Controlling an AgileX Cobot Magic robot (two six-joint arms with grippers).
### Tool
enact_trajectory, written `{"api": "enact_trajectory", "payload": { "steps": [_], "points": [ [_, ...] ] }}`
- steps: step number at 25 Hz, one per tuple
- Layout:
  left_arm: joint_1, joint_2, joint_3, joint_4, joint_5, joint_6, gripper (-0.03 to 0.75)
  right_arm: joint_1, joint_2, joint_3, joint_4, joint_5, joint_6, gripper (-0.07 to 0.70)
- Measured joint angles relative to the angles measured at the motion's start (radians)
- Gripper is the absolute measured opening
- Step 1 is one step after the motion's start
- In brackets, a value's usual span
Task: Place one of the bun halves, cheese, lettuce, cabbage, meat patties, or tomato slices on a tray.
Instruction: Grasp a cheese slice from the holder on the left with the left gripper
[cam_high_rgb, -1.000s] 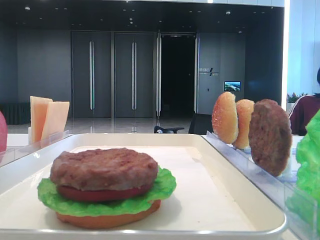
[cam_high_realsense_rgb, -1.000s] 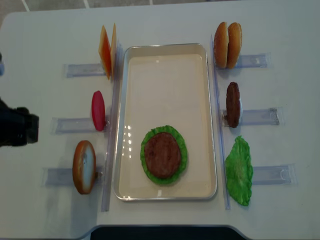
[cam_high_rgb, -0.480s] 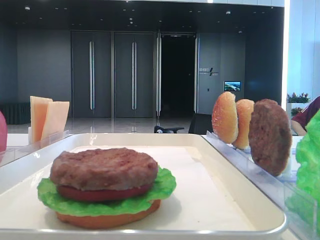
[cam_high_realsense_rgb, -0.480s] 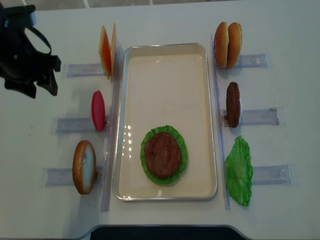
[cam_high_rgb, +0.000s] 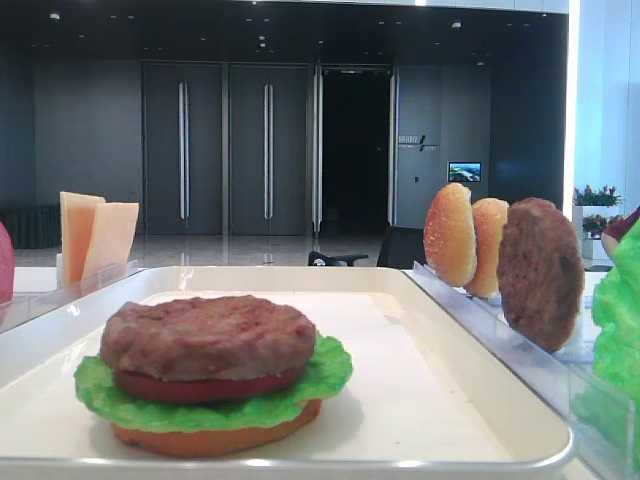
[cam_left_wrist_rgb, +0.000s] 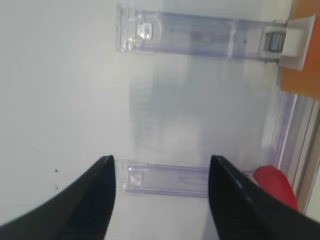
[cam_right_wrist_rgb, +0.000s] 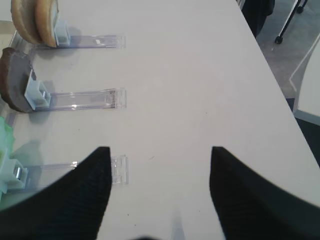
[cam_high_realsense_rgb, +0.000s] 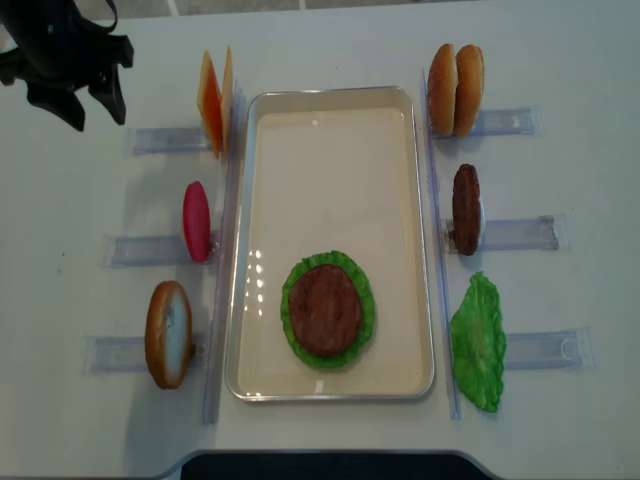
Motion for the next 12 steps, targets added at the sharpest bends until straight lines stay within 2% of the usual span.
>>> {"api": "enact_trajectory", "payload": {
  "steps": [4,12],
  "points": [
    [0.0,0.027,-0.054,0.0,0.001,-0.003,0.452,0.0,0.0,0.0,0.0,0.0,0.0,0.44],
    [0.0,0.031,-0.059,0.0,0.004,-0.003,0.452,0.0,0.0,0.0,0.0,0.0,0.0,0.44]
  ]
}}
